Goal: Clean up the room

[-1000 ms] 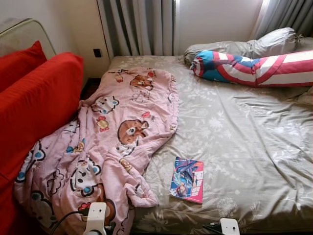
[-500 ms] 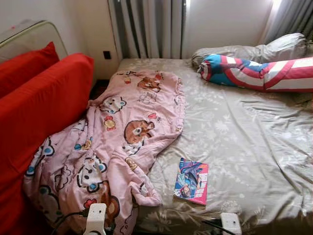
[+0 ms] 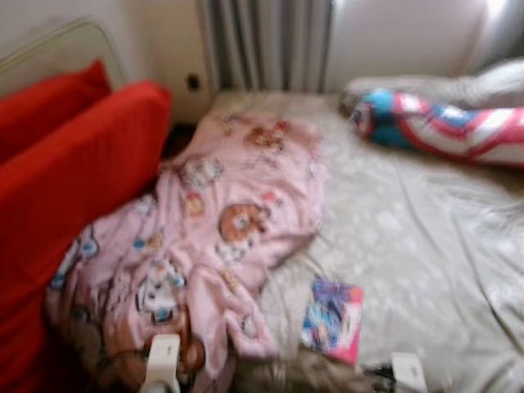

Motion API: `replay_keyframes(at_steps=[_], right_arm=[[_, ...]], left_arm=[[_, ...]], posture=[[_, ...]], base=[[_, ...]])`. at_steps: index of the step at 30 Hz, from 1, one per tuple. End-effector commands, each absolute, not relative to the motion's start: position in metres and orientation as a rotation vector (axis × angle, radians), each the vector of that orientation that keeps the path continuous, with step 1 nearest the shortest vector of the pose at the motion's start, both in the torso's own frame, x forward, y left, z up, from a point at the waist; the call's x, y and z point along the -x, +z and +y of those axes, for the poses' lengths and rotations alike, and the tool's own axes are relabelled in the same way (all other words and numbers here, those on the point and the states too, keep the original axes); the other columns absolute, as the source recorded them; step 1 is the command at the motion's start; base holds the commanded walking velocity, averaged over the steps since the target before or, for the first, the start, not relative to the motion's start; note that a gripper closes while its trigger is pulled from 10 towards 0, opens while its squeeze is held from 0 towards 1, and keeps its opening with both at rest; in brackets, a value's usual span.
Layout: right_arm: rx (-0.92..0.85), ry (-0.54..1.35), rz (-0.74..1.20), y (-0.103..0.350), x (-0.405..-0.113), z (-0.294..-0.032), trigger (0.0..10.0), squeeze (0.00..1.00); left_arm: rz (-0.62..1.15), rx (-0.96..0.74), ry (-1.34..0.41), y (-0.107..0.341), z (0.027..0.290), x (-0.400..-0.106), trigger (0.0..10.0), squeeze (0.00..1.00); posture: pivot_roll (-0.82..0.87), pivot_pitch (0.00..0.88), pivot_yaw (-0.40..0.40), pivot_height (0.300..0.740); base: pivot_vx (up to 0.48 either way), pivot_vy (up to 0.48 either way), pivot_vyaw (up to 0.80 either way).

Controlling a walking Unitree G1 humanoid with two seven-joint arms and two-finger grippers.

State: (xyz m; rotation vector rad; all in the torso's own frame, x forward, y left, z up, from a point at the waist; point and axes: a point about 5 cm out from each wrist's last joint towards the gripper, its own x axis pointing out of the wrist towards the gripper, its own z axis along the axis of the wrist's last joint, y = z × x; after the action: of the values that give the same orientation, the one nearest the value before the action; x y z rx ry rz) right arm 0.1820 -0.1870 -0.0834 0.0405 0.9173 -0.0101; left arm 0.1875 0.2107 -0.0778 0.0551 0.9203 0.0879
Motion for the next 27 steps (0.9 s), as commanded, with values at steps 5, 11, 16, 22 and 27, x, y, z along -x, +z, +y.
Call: replay_keyframes(at_steps=[5, 11, 16, 22, 27], right_arm=[[-0.019, -0.011, 0.953, -0.085, -0.182, -0.178, 10.0, 0.0], [-0.026, 0.006, 0.913, -0.081, -0.192, -0.165, 10.0, 0.0], [0.009, 0.04, 0.849, -0.074, -0.205, -0.152, 10.0, 0.0], [0.018, 0.105, 0.596, -0.049, -0.234, -0.155, 10.0, 0.0], [0.002, 0.081, 0.409, -0.027, -0.251, -0.16, 10.0, 0.0]], left_arm=[[0.904, -0.045, 0.064, -0.076, 0.201, -0.195, 10.0, 0.0], [0.893, -0.046, 0.068, -0.075, 0.201, -0.196, 10.0, 0.0], [0.83, -0.071, 0.048, -0.069, 0.199, -0.206, 10.0, 0.0], [0.542, -0.04, 0.027, -0.033, 0.199, -0.249, 10.0, 0.0], [0.331, -0.024, 0.019, -0.007, 0.198, -0.267, 10.0, 0.0]], posture=[[-0.09, 0.017, -0.003, 0.74], [-0.09, 0.019, -0.004, 0.74], [-0.1, 0.019, -0.004, 0.74], [-0.1, 0.018, -0.003, 0.74], [-0.1, 0.01, -0.01, 0.74]], base=[[0.12, 0.0, 0.0], [0.0, 0.0, 0.0], [0.0, 0.0, 0.0], [0.0, 0.0, 0.0], [0.0, 0.0, 0.0]])
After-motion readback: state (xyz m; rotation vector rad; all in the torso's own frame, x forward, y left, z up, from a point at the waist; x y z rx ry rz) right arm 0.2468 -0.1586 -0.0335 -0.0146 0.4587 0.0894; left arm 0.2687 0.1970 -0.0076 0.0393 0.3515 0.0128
